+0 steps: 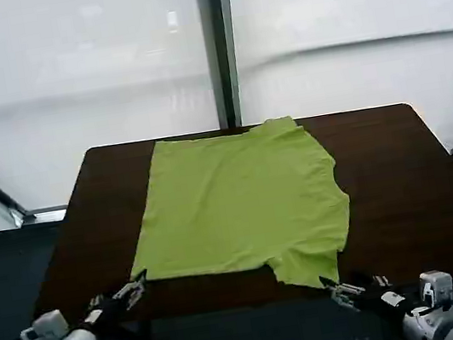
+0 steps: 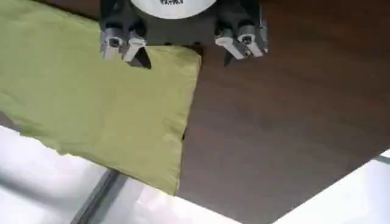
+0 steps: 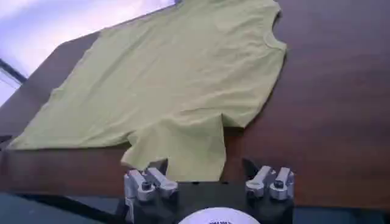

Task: Fold and organize the clothes.

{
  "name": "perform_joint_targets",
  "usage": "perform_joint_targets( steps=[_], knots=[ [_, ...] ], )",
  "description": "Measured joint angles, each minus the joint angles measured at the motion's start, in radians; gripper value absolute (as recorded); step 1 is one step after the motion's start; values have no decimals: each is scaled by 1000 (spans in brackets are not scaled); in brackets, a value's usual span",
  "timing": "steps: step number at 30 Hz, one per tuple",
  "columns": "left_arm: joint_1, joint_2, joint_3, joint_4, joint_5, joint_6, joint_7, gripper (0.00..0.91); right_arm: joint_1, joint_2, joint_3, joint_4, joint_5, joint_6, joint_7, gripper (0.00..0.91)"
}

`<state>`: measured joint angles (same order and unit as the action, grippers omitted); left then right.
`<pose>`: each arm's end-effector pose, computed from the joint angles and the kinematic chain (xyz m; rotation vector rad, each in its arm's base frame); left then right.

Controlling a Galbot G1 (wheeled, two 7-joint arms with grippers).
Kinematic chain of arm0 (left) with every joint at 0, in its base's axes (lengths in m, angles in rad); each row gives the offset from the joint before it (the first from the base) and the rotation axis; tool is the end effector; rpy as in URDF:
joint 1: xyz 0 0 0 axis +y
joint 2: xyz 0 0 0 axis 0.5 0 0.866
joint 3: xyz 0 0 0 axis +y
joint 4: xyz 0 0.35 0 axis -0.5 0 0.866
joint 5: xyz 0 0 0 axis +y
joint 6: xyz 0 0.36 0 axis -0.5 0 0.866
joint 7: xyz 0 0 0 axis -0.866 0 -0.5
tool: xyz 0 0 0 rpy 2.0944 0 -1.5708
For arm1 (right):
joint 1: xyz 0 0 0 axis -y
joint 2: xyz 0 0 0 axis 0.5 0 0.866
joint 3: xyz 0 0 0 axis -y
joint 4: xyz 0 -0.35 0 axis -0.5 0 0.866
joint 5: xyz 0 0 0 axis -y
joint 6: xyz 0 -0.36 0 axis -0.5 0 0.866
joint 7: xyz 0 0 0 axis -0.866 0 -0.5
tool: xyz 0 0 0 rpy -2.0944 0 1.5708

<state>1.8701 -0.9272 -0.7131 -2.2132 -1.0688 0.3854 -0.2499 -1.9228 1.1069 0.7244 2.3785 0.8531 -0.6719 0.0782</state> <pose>0.1376 0.1240 -0.2584 -0.0566 -2.4387 0.4337 0.1115 -0.0846 -0.2245 0.2967 -2.3228 -0.3576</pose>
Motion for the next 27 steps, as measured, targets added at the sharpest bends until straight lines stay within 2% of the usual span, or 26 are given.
perform_joint_targets(
  steps=[7, 10, 11, 12, 13, 14, 16, 17, 19, 22, 27],
  knots=[
    [-6, -14, 5, 13, 40, 6, 28, 878, 29, 8, -17, -23, -10, 2, 5, 878],
    [-8, -17, 12, 17, 50, 6, 27, 692, 39, 9, -22, -33, -19, 4, 5, 878],
    [-8, -17, 14, 18, 51, 6, 27, 556, 44, 9, -25, -36, -21, 6, 4, 839],
    [-9, -18, 15, 18, 52, 6, 26, 439, 51, 10, -28, -42, -24, 7, 3, 761],
    [-9, -18, 16, 18, 52, 5, 26, 390, 56, 11, -32, -47, -26, 7, 2, 741],
    [-9, -19, 17, 18, 54, 5, 26, 166, 60, 12, -36, -50, -29, 7, 0, 692],
    [-9, -21, 19, 19, 57, 4, 25, 20, 67, 14, -43, -56, -37, 7, -7, 556],
    [-9, -22, 21, 20, 59, 4, 25, 0, 68, 14, -45, -57, -39, 7, -10, 429],
    [-8, -26, 23, 21, 63, 3, 25, 0, 69, 14, -49, -61, -43, 10, -13, 78],
    [-5, -30, 26, 22, 67, 3, 25, 0, 66, 14, -48, -61, -45, 18, -17, 10],
    [-1, -35, 28, 22, 70, 6, 25, 0, 66, 10, -41, -62, -44, 30, -21, 0]
  ],
)
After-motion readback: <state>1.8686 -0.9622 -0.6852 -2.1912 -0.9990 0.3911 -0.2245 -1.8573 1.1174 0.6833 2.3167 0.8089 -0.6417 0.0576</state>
